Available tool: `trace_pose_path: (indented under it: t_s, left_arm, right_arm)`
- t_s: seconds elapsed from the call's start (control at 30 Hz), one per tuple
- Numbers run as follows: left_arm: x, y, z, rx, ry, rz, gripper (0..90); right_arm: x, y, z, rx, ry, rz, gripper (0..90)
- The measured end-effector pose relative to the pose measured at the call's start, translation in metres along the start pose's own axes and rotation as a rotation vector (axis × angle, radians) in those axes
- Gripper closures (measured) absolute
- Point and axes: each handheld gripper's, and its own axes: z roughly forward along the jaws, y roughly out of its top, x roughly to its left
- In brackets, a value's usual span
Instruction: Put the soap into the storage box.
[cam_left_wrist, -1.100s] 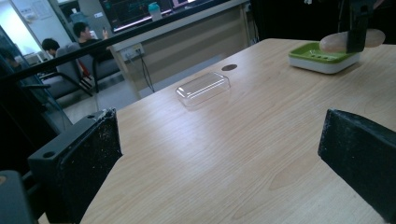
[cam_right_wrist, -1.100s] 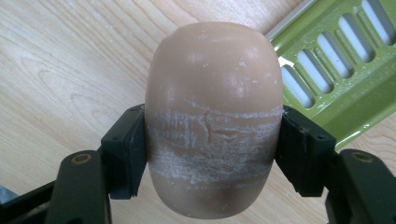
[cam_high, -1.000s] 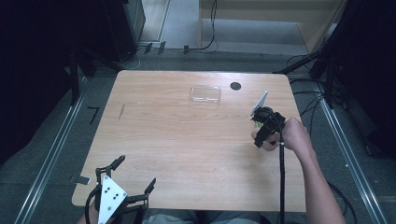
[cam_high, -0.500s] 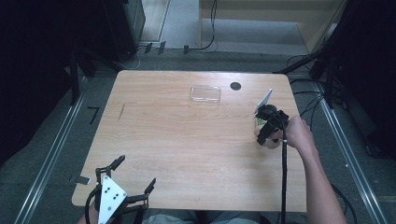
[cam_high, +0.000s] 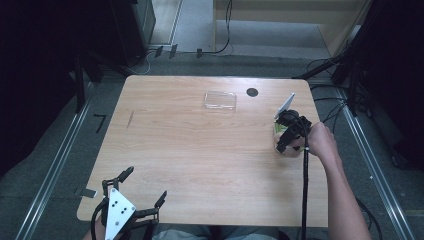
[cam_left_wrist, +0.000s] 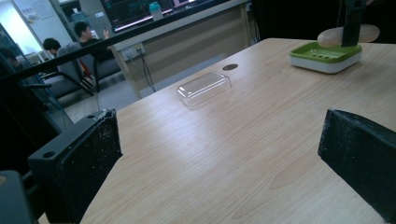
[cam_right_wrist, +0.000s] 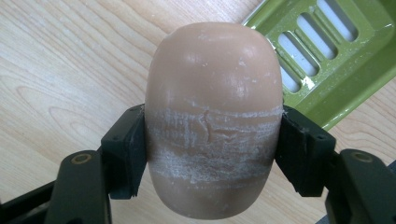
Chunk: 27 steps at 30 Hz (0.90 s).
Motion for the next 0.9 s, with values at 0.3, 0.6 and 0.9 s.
trace_pose_path:
  t_s: [0.3,0.6,0.9]
  left_arm:
    - [0.0,0.0,0.0,0.003,0.002,0.0,0.0]
    - [0.001,0.0,0.0,0.006,0.003,-0.001,0.0]
    - [0.001,0.0,0.0,0.009,0.003,-0.003,0.0]
  right_arm:
    - [-0.006,0.003,0.002,-0.02,0.001,0.019,34.0]
    - [-0.011,0.004,0.002,-0.045,-0.005,0.055,34.0]
    - [-0.023,0.003,0.005,-0.067,-0.011,0.112,34.0]
